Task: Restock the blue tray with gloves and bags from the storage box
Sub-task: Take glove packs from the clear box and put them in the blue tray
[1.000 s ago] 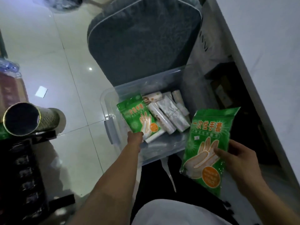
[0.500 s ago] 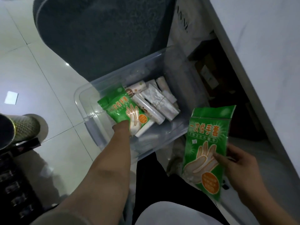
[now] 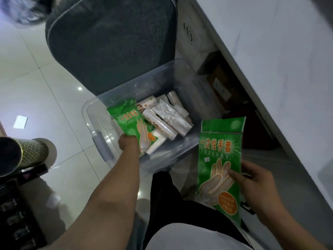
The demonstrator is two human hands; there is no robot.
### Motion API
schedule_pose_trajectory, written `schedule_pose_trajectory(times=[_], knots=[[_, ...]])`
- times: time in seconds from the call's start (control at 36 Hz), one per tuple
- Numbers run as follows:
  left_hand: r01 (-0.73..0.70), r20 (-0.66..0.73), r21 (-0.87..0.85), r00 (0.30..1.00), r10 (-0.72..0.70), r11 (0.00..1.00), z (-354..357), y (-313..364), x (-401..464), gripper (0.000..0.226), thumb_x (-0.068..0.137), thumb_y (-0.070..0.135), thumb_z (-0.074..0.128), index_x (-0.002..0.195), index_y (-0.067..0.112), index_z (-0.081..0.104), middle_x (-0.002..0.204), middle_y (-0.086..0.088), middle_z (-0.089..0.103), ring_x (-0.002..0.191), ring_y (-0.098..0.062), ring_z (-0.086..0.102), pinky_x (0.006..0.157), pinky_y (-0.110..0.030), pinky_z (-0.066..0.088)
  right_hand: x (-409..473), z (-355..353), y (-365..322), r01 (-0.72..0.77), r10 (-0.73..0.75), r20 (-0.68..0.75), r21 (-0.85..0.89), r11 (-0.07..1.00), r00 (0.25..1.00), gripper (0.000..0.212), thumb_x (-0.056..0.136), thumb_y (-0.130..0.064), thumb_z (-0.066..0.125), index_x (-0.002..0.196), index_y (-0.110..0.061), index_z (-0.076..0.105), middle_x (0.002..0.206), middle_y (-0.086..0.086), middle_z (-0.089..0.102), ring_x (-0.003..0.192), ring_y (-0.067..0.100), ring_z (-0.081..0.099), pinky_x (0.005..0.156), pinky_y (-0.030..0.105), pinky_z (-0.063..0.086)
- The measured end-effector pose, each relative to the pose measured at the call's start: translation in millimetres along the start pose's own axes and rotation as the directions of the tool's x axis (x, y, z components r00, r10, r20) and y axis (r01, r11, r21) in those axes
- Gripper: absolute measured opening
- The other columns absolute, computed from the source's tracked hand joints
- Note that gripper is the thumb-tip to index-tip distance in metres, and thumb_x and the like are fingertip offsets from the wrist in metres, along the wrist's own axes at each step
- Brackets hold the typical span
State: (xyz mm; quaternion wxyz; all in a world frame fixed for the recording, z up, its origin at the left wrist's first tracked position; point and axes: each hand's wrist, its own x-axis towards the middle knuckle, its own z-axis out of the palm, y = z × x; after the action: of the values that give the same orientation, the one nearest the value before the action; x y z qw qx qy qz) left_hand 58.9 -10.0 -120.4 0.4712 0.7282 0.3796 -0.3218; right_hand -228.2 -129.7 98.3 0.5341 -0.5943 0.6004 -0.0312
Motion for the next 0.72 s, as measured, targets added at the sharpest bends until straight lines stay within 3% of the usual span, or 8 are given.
schedule_pose_trajectory(times=[0.08,0.14,0.28,0.39,0.5,0.61,0.72], knots=[[-0.124,-0.032,-0.026,0.992,0.123,0.992,-10.7,-3.1,-22.6,0.028,0.087,0.005,0.058,0.112,0.007,0.070,0.109,-0.012,0.068,0.100,-0.028,0.064,0.091,-0.029,0.050,-5.3,-8.3,0.9,0.057,-0.057,-0.012,0.021,0.998,0.998,0.048,0.083,0.004,0.069,0.077,-0.043,0.074,0.084,-0.015,0.077,0.075,0.009,0.073,0.067,0.034,0.058],[-0.223,-0.020,0.050,0.974,0.225,0.973,-20.7,-3.9,-38.4,0.031,0.082,0.005,0.065,0.112,0.011,0.071,0.111,-0.010,0.070,0.100,-0.030,0.065,0.090,-0.033,0.053,-9.1,-14.9,1.6,0.089,-0.088,-0.018,0.064,0.994,0.996,0.045,0.083,0.005,0.069,0.079,-0.040,0.075,0.084,-0.012,0.077,0.077,0.013,0.074,0.069,0.037,0.058],[-0.383,0.024,0.064,0.924,0.382,0.922,-51.1,2.7,-84.1,0.034,0.078,0.006,0.069,0.111,0.014,0.071,0.107,-0.009,0.072,0.094,-0.030,0.067,0.088,-0.044,0.057,-25.7,-34.6,-6.2,0.122,-0.121,-0.018,0.227,0.966,0.993,0.039,0.084,0.004,0.067,0.082,-0.033,0.076,0.083,-0.001,0.077,0.069,0.014,0.074,0.052,0.022,0.056],[-0.435,0.082,-0.037,0.896,0.437,0.900,-69.5,9.3,-119.9,0.032,0.081,0.000,0.069,0.111,0.012,0.070,0.105,-0.010,0.071,0.089,-0.027,0.066,0.087,-0.050,0.057,-43.4,-58.6,-10.1,0.169,-0.181,0.011,0.309,0.936,0.983,0.030,0.085,0.006,0.065,0.097,-0.021,0.074,0.084,-0.001,0.078,0.070,0.014,0.075,0.054,0.021,0.056],[-0.435,0.182,-0.181,0.867,0.464,0.882,-87.5,11.2,-155.7,0.031,0.085,-0.003,0.065,0.108,0.017,0.066,0.108,-0.008,0.069,0.083,-0.020,0.066,0.075,-0.039,0.058,-62.3,-81.3,-1.0,0.221,-0.237,0.004,0.346,0.912,0.972,0.028,0.086,0.005,0.064,0.097,-0.019,0.073,0.078,-0.011,0.077,0.063,0.005,0.072,0.047,0.014,0.050],[-0.349,0.342,-0.301,0.829,0.442,0.888,-106.3,12.4,-185.3,0.037,0.090,0.001,0.061,0.124,0.017,0.060,0.118,-0.011,0.067,0.105,-0.030,0.065,0.083,-0.043,0.056,-75.1,-100.6,17.8,0.249,-0.258,-0.029,0.381,0.890,0.966,0.030,0.085,0.005,0.066,0.096,-0.022,0.072,0.071,-0.015,0.075,0.054,0.001,0.068,0.042,0.012,0.046],[-0.278,0.439,-0.392,0.781,0.444,0.877,-121.0,13.3,-208.3,0.038,0.095,0.007,0.056,0.132,0.018,0.055,0.123,-0.011,0.066,0.109,-0.030,0.064,0.084,-0.042,0.055,-82.7,-116.0,35.1,0.273,-0.275,-0.059,0.415,0.868,0.960,0.031,0.085,0.005,0.066,0.096,-0.023,0.070,0.067,-0.017,0.074,0.054,0.001,0.068,0.042,0.013,0.048]])
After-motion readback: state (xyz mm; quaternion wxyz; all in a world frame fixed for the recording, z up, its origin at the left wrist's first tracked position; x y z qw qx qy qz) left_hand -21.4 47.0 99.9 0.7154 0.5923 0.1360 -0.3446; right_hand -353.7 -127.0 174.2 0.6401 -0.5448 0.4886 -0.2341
